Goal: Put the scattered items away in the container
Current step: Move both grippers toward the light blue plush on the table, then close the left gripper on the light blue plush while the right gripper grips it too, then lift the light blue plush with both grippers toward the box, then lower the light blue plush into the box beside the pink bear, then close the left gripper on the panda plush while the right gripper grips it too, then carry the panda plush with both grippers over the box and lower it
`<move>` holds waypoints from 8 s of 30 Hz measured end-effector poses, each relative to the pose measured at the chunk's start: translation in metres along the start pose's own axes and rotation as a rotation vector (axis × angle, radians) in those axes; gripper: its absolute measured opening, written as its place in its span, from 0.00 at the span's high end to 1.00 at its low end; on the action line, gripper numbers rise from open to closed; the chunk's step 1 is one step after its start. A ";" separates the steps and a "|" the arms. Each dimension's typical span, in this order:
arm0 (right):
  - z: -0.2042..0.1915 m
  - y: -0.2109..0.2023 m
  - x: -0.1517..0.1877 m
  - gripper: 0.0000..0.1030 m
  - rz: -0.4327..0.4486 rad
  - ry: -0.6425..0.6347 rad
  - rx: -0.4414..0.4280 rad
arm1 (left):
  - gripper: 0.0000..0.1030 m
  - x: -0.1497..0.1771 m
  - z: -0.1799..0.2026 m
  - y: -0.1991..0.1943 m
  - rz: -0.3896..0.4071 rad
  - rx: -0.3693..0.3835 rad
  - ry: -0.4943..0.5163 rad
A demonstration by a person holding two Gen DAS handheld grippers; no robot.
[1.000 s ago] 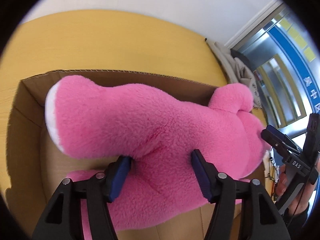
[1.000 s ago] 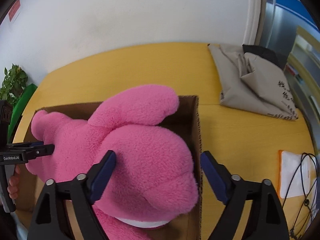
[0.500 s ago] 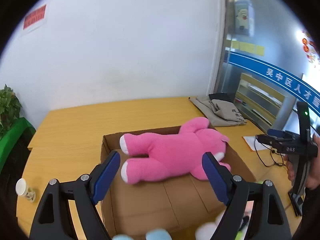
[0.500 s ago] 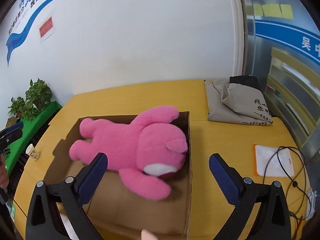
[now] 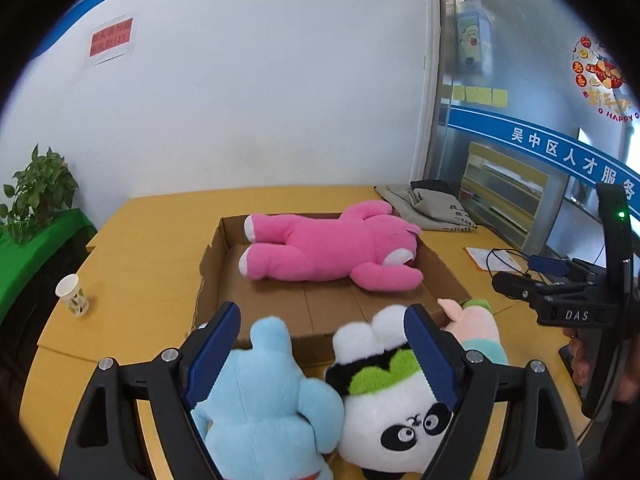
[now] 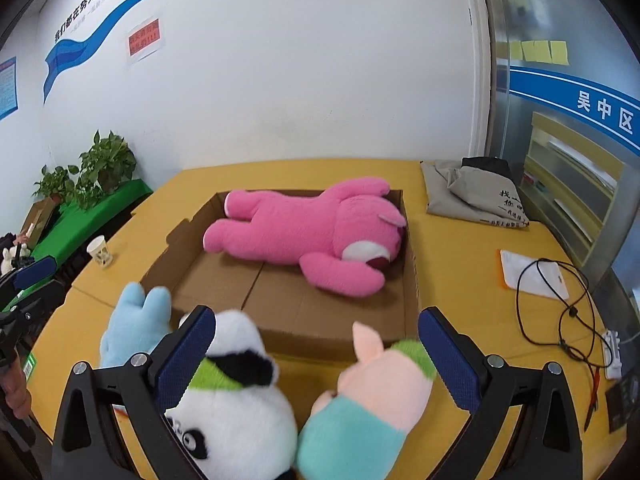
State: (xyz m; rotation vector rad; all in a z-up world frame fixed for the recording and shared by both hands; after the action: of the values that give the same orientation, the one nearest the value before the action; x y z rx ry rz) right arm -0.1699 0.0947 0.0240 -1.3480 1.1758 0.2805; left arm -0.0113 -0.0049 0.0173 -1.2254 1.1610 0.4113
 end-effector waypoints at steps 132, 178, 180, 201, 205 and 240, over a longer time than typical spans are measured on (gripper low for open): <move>-0.167 0.177 0.052 0.25 -0.201 -0.419 -0.339 | 0.45 0.011 -0.110 0.251 -0.360 0.481 -0.180; -0.035 0.015 0.036 0.00 -0.010 -0.134 -0.127 | 0.25 0.055 -0.007 0.081 -0.164 0.322 -0.138; -0.033 0.019 0.041 0.00 -0.026 -0.140 -0.156 | 0.25 0.060 -0.003 0.082 -0.174 0.339 -0.147; -0.069 0.087 0.104 0.00 -0.399 -0.365 -0.410 | 0.25 0.156 0.007 0.113 -0.356 0.701 -0.437; -0.067 0.101 0.107 0.00 -0.493 -0.351 -0.458 | 0.25 0.161 0.017 0.118 -0.369 0.768 -0.460; -0.068 0.085 0.161 0.01 -0.625 -0.408 -0.575 | 0.18 0.139 0.056 0.119 -0.363 0.850 -0.346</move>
State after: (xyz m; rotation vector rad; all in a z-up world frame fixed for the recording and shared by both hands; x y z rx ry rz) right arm -0.1943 -0.0114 -0.1373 -1.9683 0.2966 0.4289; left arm -0.0205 0.0429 -0.1676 -0.5569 0.6650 -0.1489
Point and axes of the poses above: each gripper's, at about its wrist camera, not at the fingertips, and y roughly the way its jaws point, z to its right, x to its underside, the point moved 9 cm from there along y, roughly the way its jaws point, and after that the axes turned 11 degrees about y, right-handed, at the moved point
